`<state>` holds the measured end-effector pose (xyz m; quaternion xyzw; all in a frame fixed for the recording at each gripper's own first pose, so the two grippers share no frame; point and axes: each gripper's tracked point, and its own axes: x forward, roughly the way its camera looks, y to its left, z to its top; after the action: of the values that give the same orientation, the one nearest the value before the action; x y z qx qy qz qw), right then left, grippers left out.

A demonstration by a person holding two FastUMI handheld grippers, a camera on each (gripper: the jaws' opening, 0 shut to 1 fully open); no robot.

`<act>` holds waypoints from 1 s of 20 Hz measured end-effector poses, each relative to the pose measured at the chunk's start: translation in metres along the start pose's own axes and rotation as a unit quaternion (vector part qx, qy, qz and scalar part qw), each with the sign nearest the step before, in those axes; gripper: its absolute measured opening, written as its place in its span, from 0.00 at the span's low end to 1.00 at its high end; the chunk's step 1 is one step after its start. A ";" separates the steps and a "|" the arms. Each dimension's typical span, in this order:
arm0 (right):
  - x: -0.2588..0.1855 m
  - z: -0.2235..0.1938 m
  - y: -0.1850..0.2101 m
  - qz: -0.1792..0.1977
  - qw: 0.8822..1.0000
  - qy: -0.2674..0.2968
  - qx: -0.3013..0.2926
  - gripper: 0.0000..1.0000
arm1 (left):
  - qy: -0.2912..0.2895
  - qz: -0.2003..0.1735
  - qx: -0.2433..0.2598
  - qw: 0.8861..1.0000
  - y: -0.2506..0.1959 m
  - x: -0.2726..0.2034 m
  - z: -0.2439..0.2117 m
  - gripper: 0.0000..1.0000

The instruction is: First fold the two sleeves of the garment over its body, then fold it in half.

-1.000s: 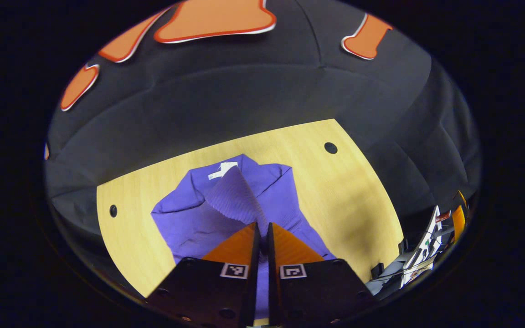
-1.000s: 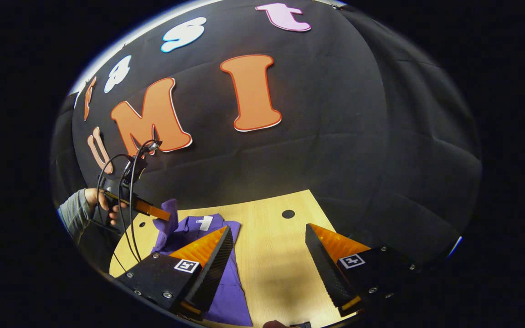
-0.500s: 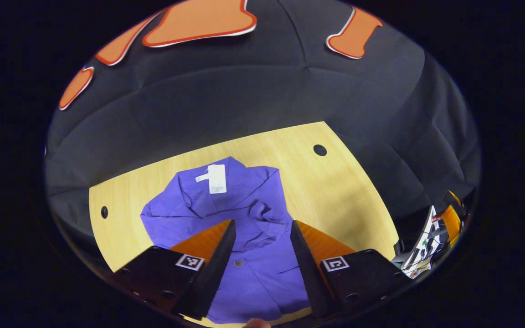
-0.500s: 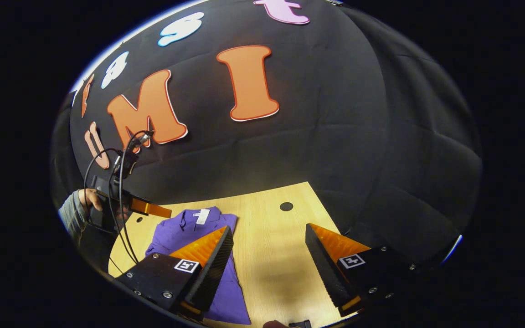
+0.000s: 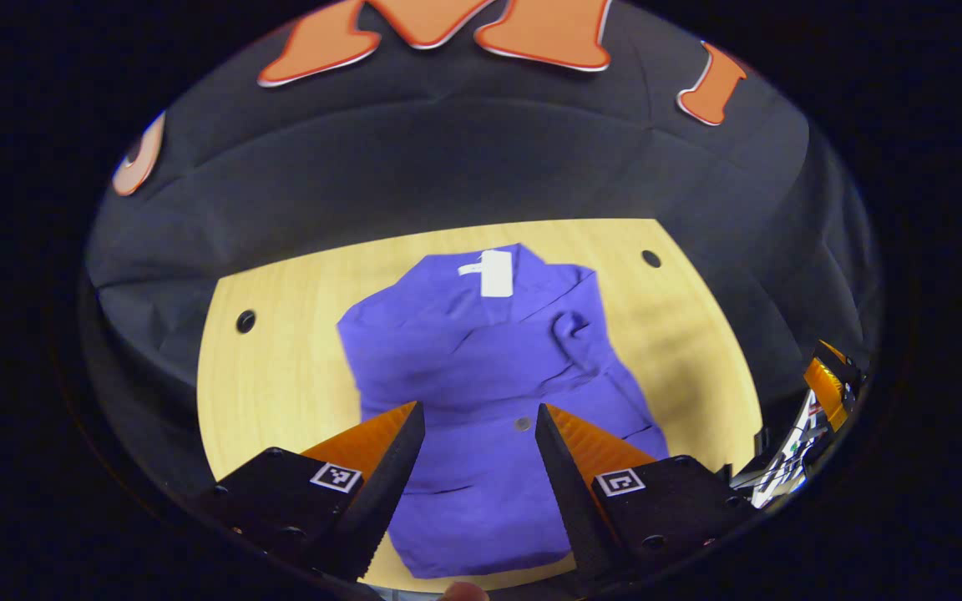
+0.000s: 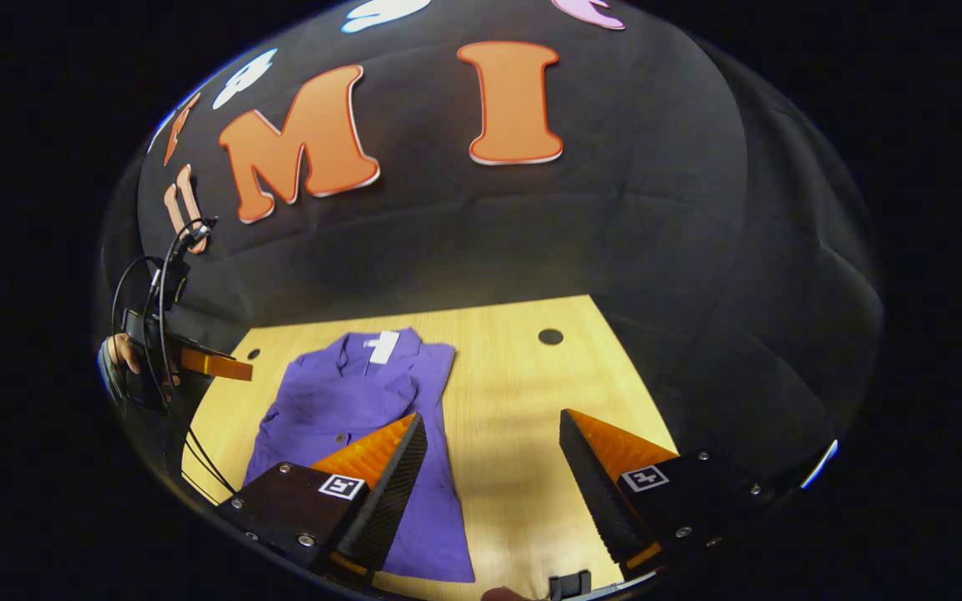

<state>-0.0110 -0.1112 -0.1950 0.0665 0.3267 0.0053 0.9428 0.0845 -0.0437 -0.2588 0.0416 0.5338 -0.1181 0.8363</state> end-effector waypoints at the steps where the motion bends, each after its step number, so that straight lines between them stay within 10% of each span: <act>1: 0.002 -0.014 0.006 0.003 1.000 0.014 -0.001 0.96 | 0.003 0.011 -0.003 1.000 0.013 -0.001 -0.014 0.87; 20: -0.006 -0.261 0.033 -0.004 0.959 0.283 -0.029 0.97 | 0.105 0.075 -0.065 0.990 0.080 -0.002 -0.268 0.85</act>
<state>-0.1762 -0.0467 -0.3901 0.0338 0.5799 0.0300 0.8134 -0.1336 0.0869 -0.3756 0.0392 0.6203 -0.0155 0.7832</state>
